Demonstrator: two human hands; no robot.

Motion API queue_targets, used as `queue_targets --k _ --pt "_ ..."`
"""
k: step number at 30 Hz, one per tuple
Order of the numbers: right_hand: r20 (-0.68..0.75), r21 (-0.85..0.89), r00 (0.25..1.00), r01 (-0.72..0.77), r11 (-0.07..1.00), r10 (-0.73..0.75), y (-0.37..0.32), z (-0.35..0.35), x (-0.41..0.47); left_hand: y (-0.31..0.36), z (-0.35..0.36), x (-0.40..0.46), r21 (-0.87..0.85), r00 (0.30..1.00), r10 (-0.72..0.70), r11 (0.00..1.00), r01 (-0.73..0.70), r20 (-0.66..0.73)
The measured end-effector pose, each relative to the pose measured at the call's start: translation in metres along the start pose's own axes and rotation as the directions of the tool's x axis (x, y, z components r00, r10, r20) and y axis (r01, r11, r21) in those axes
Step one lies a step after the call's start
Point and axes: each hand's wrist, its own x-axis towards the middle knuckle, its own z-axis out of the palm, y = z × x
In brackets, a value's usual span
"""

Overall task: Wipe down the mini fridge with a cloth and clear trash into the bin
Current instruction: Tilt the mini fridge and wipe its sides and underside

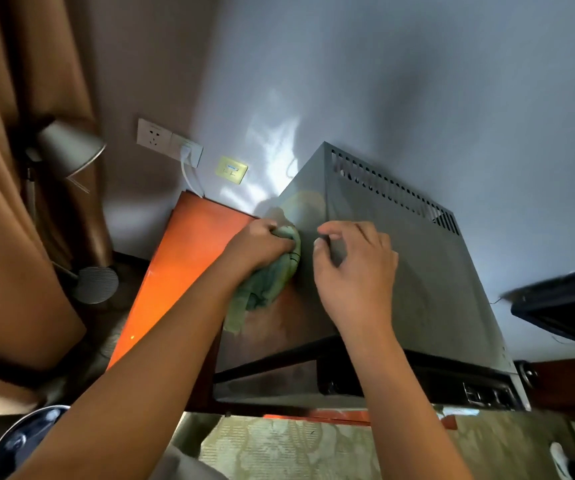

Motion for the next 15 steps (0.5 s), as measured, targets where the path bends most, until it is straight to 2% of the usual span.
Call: queue_targets --k 2,4,6,8,12,13,15 --pt "-0.105 0.105 0.993 -0.044 0.994 0.055 0.0 0.0 0.011 0.022 -0.003 0.002 -0.103 0.996 0.09 0.991 -0.09 0.003" --pt "-0.161 0.23 0.977 -0.1 0.968 0.139 0.003 0.001 0.016 0.039 0.0 0.005 -0.187 0.983 0.176 0.965 -0.184 -0.058" --pt "-0.161 0.305 0.965 -0.151 0.94 0.207 0.004 0.004 0.017 0.041 0.008 0.009 -0.138 0.964 0.207 0.963 -0.231 -0.167" --pt "-0.159 0.296 0.968 -0.141 0.945 0.194 0.003 0.006 0.015 0.031 0.013 0.013 -0.091 0.962 0.161 0.979 -0.185 -0.219" --pt "-0.113 0.219 0.984 -0.111 0.97 0.138 0.003 0.005 0.015 0.008 0.004 0.017 0.179 0.993 0.047 0.984 -0.027 -0.105" --pt "-0.086 0.19 0.987 -0.12 0.974 0.139 0.004 0.004 0.017 0.008 0.0 0.016 0.187 0.997 0.043 0.982 -0.03 -0.068" --pt "-0.035 0.133 0.989 -0.139 0.981 0.145 0.005 0.0 0.021 0.019 -0.005 0.014 0.094 0.997 0.079 0.993 -0.077 -0.015"
